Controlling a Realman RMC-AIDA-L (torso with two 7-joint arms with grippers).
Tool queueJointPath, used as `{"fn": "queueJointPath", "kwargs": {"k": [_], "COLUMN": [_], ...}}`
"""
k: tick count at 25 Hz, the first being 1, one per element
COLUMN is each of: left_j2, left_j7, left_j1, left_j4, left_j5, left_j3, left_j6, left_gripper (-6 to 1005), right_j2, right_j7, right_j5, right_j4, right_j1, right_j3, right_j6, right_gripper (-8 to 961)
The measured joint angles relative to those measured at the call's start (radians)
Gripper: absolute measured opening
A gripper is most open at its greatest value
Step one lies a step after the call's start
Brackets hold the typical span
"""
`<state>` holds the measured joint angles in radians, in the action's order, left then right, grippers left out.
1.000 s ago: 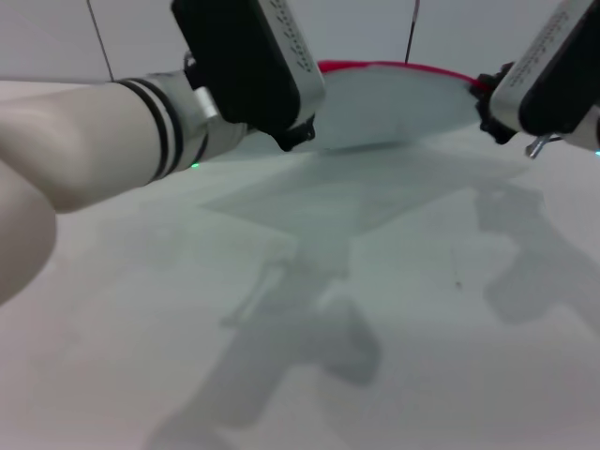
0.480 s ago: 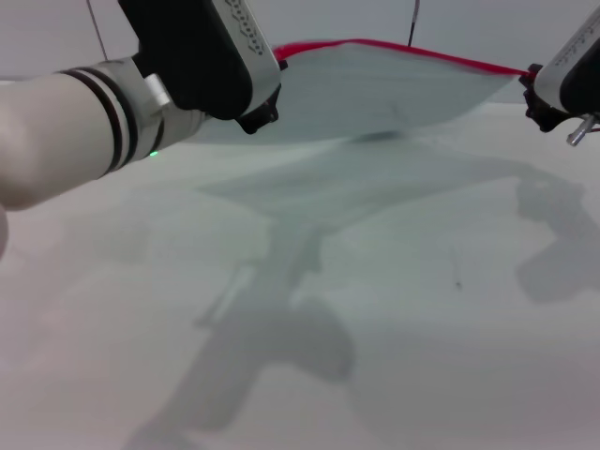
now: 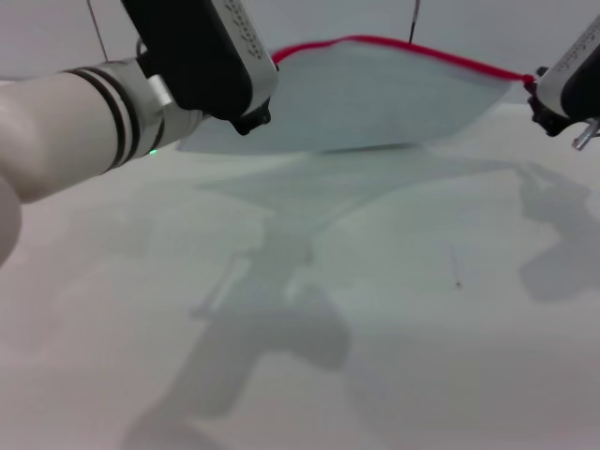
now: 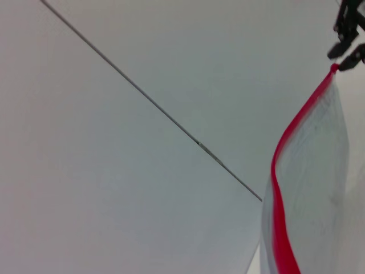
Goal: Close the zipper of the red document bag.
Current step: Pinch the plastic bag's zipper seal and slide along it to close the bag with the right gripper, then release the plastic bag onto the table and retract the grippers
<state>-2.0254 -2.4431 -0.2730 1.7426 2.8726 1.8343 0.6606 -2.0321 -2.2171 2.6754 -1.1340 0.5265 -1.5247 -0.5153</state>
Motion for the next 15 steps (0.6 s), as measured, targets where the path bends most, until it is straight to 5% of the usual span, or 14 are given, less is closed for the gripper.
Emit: {"fn": "queueJointPath", "kwargs": {"k": [6, 8, 15], "left_j2": [-0.003, -0.003, -0.006], "left_j7": [0.000, -0.004, -0.125], "left_j1": [-0.035, -0.041, -0.052], "left_j4": [-0.070, -0.088, -0.117], "left_j5": [0.000, 0.000, -0.002], "left_j3": [-0.010, -0.008, 0.000], "left_j6": [-0.034, -0.049, -0.100], "left_gripper": [74, 111, 357], "right_j2": [-0.002, -0.002, -0.003], "right_j7": [-0.143, -0.164, -0.265], "right_j5": [0.131, 0.137, 0.052], "right_j4": [-0.004, -0.003, -0.034], "right_j1": [-0.002, -0.005, -0.080], "right_j3": [-0.018, -0.024, -0.114], "right_j6": [-0.001, 0.002, 0.183], "right_gripper": [94, 301, 514]}}
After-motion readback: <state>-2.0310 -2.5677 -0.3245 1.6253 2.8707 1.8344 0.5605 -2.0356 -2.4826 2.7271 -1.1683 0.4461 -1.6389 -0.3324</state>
